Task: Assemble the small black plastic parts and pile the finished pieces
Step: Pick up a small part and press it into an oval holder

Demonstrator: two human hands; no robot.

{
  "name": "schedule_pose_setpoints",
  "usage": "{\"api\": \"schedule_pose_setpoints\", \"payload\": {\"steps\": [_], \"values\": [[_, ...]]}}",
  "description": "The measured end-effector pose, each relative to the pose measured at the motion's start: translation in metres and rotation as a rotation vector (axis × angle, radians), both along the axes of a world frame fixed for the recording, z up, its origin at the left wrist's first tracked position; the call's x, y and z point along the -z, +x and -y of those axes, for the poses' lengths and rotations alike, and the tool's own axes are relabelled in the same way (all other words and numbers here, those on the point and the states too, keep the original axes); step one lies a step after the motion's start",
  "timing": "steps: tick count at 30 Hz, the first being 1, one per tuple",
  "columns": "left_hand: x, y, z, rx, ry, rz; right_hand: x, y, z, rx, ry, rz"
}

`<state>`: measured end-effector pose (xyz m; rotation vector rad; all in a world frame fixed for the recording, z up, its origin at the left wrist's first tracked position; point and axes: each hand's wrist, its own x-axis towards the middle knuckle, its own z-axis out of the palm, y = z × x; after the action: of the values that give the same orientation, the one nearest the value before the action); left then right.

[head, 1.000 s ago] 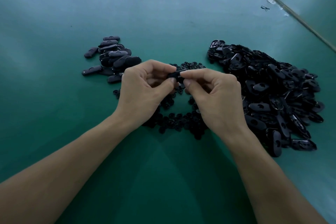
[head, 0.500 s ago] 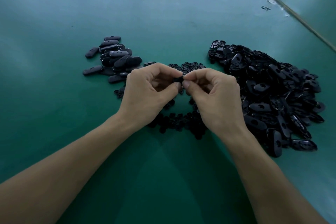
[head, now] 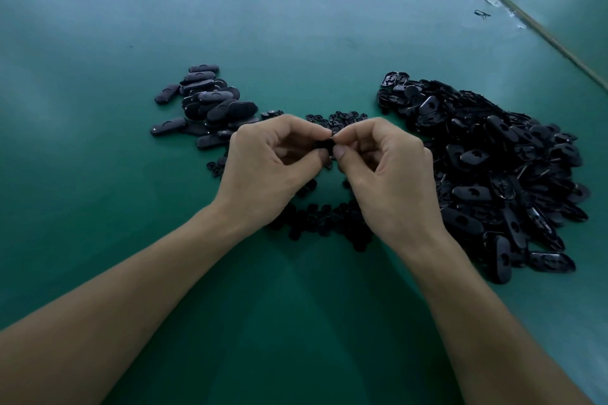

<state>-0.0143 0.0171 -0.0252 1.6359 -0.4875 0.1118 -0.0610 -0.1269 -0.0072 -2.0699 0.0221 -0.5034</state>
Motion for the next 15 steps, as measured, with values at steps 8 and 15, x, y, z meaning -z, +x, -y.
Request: {"api": "schedule_pose_setpoints", "payload": {"steps": [8,15], "values": [[-0.0009,-0.0013,-0.0003,-0.019,0.037,0.034,0.0012,-0.0005,-0.0014,0.017,0.021,0.016],[-0.0003,-0.0007,-0.0016,-0.052,0.04,0.06,-0.0015,-0.0029,-0.0003,-0.004,-0.016,0.089]]}}
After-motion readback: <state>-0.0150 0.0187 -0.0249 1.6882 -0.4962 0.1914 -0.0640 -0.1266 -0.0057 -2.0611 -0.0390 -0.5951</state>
